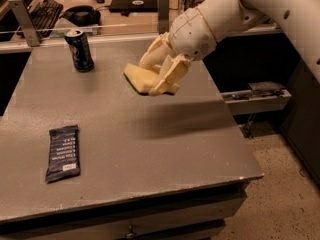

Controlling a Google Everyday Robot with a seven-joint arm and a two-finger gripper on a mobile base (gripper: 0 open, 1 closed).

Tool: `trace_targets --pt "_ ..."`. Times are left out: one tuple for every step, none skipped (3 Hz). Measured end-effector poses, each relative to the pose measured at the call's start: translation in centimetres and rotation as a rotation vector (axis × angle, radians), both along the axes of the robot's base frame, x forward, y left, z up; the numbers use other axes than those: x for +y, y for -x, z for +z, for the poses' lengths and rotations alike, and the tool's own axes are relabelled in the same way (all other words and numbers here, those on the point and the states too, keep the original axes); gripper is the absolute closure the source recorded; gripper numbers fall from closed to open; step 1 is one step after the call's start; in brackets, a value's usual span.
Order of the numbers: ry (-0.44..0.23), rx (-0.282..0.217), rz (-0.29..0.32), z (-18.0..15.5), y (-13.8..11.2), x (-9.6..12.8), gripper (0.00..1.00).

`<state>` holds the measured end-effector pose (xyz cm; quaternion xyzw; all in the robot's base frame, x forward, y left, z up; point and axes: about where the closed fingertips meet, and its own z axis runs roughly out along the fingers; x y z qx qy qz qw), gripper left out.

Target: Pick sponge

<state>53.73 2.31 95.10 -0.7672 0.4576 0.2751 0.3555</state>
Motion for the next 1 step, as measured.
trace_targets --pt "-0.048 0.018 0.018 1.07 0.76 0.84 1.00"
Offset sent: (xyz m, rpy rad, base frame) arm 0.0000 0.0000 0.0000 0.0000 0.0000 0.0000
